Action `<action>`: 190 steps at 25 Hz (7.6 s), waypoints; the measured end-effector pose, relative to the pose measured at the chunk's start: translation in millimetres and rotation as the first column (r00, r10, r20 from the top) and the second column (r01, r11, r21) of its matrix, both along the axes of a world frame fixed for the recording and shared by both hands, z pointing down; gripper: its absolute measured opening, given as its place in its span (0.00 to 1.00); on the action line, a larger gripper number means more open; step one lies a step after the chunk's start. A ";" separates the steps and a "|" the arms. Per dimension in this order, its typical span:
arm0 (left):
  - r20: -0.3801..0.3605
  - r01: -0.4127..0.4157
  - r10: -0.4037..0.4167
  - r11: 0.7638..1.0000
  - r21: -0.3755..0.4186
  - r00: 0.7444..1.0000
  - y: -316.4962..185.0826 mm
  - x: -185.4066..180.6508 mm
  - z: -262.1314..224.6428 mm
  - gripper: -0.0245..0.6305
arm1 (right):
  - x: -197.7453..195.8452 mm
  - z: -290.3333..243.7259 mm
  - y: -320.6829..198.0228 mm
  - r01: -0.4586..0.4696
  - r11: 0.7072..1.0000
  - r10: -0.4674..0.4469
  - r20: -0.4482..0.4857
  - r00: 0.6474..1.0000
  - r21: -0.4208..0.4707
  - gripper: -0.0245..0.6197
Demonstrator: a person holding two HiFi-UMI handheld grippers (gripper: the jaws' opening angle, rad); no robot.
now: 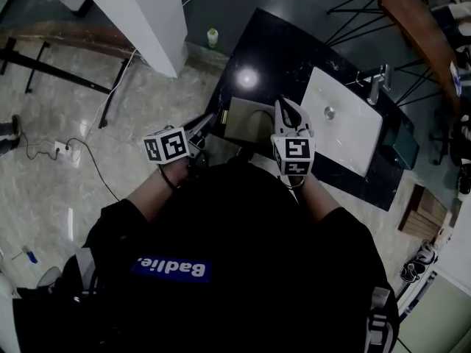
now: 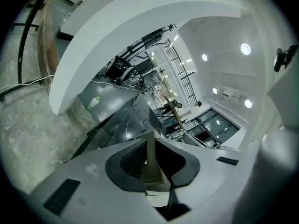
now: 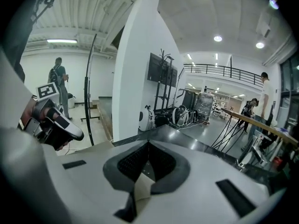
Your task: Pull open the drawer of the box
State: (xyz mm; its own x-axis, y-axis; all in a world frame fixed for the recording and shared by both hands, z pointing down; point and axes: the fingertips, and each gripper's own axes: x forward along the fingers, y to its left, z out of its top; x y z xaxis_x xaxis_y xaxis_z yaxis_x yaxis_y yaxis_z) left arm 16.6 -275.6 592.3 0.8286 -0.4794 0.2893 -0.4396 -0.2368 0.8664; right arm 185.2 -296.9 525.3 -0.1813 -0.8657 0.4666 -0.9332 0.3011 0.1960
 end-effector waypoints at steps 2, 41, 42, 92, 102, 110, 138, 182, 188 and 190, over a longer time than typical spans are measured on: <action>-0.011 0.000 0.000 1.000 -0.020 1.000 1.6 3.0 1.5 0.08 | 1.2 2.7 -1.2 0.010 1.000 -0.011 -0.021 1.000 -0.017 0.04; -0.139 0.044 -0.070 0.983 -0.180 0.988 13.8 27.4 38.6 0.08 | 3.5 57.7 -11.2 0.075 0.959 -0.101 -0.081 0.992 -0.272 0.04; -0.141 0.043 -0.069 0.983 -0.179 0.988 13.7 27.5 38.7 0.08 | 4.0 57.9 -11.5 0.074 0.959 -0.100 -0.083 0.992 -0.273 0.04; -0.063 0.147 -0.157 0.979 -0.139 0.986 -7.9 -41.5 41.9 0.08 | 9.0 63.7 -16.2 0.029 0.958 -0.061 -0.104 0.993 -0.286 0.04; -0.049 0.189 -0.197 0.974 -0.128 0.979 -14.4 -64.6 42.0 0.08 | 10.1 63.9 -15.8 0.027 0.958 -0.060 -0.106 0.993 -0.284 0.04; -0.047 0.210 -0.217 0.969 -0.131 0.975 -14.2 -69.6 42.8 0.08 | 10.5 63.7 -15.7 0.026 0.959 -0.061 -0.117 0.991 -0.281 0.04; 0.053 0.130 -0.135 0.987 0.091 0.989 -3.4 -97.7 -21.8 0.08 | 7.4 41.8 11.7 -0.127 0.975 0.120 -0.049 0.992 -0.180 0.04; 0.290 -0.231 0.081 0.816 0.529 0.953 249.2 21.0 -139.2 0.08 | -33.9 -65.6 320.9 -0.139 0.989 0.115 0.354 0.928 0.043 0.04; 0.374 -0.307 0.087 0.753 0.582 0.923 307.9 24.9 -147.5 0.08 | -54.8 -64.7 365.2 -0.089 0.994 0.058 0.391 0.918 0.062 0.04; 0.408 -0.339 0.085 0.719 0.607 0.909 325.4 24.3 -153.4 0.08 | -64.0 -67.9 376.4 -0.075 0.994 0.038 0.407 0.913 0.076 0.04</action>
